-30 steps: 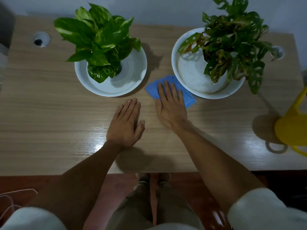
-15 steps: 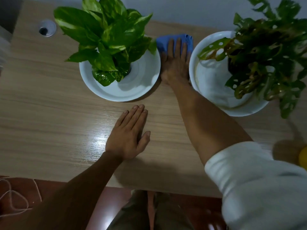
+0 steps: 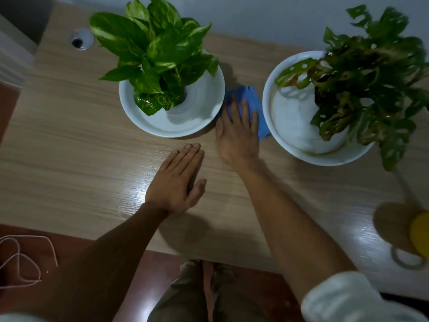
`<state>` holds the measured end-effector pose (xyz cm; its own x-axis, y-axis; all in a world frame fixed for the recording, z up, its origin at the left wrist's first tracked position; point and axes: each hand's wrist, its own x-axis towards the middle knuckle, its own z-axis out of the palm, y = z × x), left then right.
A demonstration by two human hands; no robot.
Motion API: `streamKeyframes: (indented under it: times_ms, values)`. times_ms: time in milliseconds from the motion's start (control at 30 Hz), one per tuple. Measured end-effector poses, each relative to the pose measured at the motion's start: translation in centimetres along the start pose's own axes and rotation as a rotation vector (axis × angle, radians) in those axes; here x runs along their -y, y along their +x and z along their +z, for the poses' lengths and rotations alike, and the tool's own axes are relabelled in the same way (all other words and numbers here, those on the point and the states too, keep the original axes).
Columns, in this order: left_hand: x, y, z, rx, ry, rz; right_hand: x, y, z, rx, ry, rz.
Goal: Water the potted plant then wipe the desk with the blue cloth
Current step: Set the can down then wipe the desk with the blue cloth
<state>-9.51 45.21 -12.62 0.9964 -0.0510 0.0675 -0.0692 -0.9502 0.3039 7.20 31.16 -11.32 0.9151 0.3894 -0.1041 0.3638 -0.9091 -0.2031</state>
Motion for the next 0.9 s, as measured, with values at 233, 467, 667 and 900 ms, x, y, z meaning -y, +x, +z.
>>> streamKeyframes:
  times_ms: [233,467,667,900]
  values:
    - [-0.4,0.0,-0.6,0.009,0.012,-0.001,0.0,-4.4,0.0,0.04,0.005,-0.087]
    - [-0.6,0.4,-0.1,-0.036,-0.008,0.007,-1.4,8.4,-1.3,0.056,0.048,0.096]
    - [-0.4,0.3,0.1,-0.021,-0.003,-0.004,-1.4,9.7,-0.9,0.05,0.017,0.068]
    - [-0.6,0.2,-0.4,0.004,-0.05,-0.014,0.6,-0.4,-0.1,0.013,0.013,0.019]
